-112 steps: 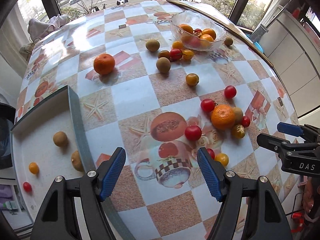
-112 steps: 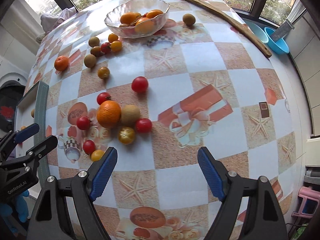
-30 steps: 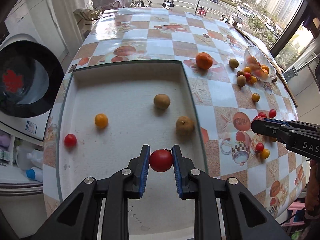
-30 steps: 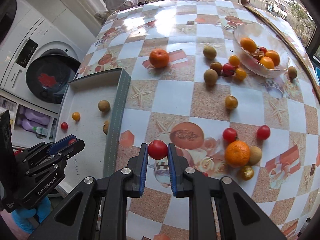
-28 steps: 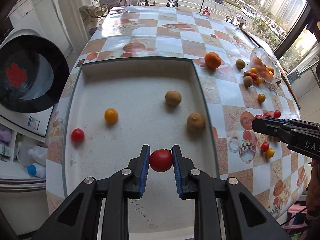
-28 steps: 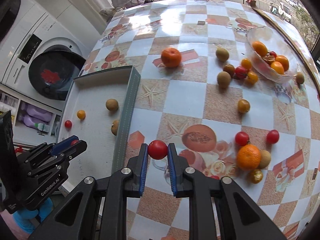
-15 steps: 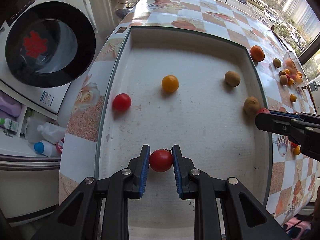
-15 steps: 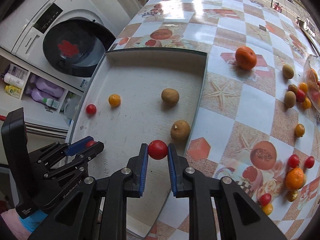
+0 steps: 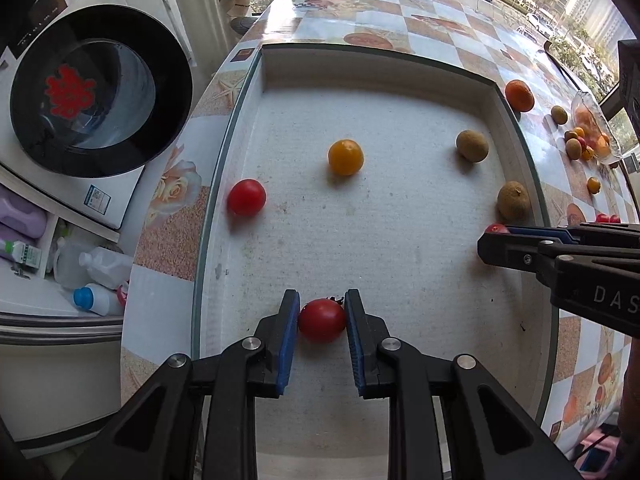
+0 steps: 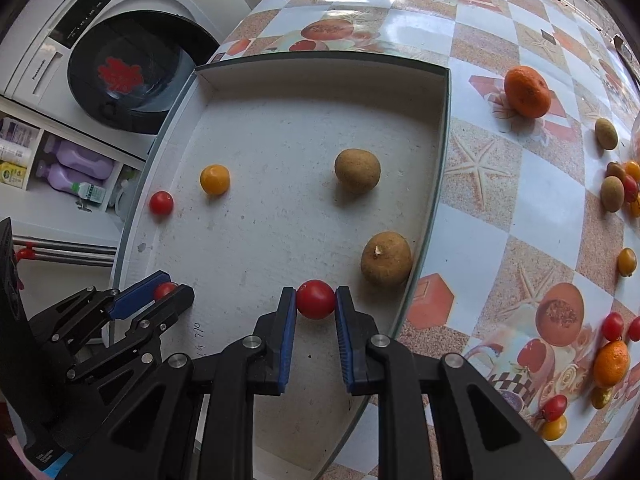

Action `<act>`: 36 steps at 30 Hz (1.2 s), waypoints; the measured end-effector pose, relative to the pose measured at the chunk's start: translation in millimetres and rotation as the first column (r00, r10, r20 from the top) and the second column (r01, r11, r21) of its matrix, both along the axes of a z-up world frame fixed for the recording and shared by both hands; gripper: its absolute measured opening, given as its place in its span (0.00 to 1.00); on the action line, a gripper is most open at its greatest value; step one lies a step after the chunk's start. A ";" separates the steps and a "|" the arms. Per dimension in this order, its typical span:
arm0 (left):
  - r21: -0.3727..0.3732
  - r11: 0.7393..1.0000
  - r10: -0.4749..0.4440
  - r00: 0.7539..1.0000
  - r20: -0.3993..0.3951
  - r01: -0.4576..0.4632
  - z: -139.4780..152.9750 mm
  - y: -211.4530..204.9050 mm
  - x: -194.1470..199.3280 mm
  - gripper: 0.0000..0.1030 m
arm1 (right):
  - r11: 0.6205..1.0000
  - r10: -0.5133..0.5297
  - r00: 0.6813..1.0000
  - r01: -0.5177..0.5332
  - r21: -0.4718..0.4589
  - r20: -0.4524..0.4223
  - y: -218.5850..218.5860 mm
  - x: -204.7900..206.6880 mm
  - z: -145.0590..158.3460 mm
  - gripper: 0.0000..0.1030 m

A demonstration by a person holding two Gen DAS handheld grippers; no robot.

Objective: Organize fruits
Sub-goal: 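Carry both red tomatoes over the white tray and open both tools, then move both tools back to the fruit pile and grasp a golden tomato with the right tool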

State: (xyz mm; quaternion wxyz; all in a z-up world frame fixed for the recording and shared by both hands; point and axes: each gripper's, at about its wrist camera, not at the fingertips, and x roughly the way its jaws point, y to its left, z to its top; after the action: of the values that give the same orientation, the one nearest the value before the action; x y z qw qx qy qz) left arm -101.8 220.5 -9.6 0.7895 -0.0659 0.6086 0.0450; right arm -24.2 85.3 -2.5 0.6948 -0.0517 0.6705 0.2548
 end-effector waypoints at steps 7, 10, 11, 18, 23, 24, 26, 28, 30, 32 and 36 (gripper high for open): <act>0.017 1.000 -0.019 1.000 -0.006 0.019 -0.7 -2.9 2.4 0.24 | 1.000 -0.005 1.000 0.005 -0.001 -0.011 0.0 1.3 -7.7 0.21; 0.024 0.999 -0.025 1.000 -0.005 0.025 -0.2 -4.4 2.8 0.25 | 1.000 -0.007 1.000 0.007 0.013 -0.021 -2.2 2.2 -7.6 0.28; 0.033 0.999 -0.024 1.000 -0.005 0.024 0.0 -4.7 2.9 0.40 | 1.000 -0.009 1.000 0.010 0.019 -0.025 -3.0 2.4 -6.9 0.36; 0.051 0.998 -0.045 0.998 0.039 0.043 12.5 -8.8 0.8 0.84 | 0.995 -0.025 1.000 0.025 0.099 -0.005 -2.3 0.6 12.8 0.76; 0.061 0.995 -0.077 0.997 0.031 0.075 17.5 -18.7 3.7 0.84 | 0.990 -0.070 0.997 0.066 0.125 0.033 -15.7 3.5 32.3 0.79; 0.062 0.995 -0.085 0.996 0.034 0.083 19.8 -21.9 4.7 0.84 | 0.989 -0.082 0.996 0.076 0.127 0.042 -19.7 2.4 36.0 0.79; 0.067 0.993 -0.102 0.994 0.042 0.099 24.3 -29.8 8.2 0.84 | 0.987 -0.108 0.992 0.100 0.123 0.061 -31.6 4.0 42.5 0.79; 0.068 0.991 -0.122 0.991 0.053 0.118 29.6 -37.5 13.1 0.84 | 0.985 -0.141 0.987 0.132 0.115 0.071 -47.3 4.6 47.0 0.79; 0.069 0.988 -0.144 0.988 0.064 0.139 35.2 -47.6 20.1 0.84 | 0.980 -0.179 0.981 0.171 0.105 0.076 -65.4 6.2 49.1 0.79; 0.067 0.984 -0.169 0.983 0.078 0.164 40.9 -60.0 27.2 0.84 | 0.973 -0.218 0.973 0.211 0.090 0.081 -85.4 8.5 49.9 0.79; 0.062 0.973 -0.227 0.969 0.103 0.221 52.0 -87.5 40.2 0.84 | 0.954 -0.298 0.950 0.294 0.050 0.097 -130.2 8.2 50.5 0.79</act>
State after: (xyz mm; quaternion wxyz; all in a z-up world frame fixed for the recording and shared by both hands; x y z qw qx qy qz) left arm -61.6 133.0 42.3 0.8230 0.0206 0.5667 -0.0329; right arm -16.0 -44.9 48.1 0.7598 0.0484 0.6292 0.1564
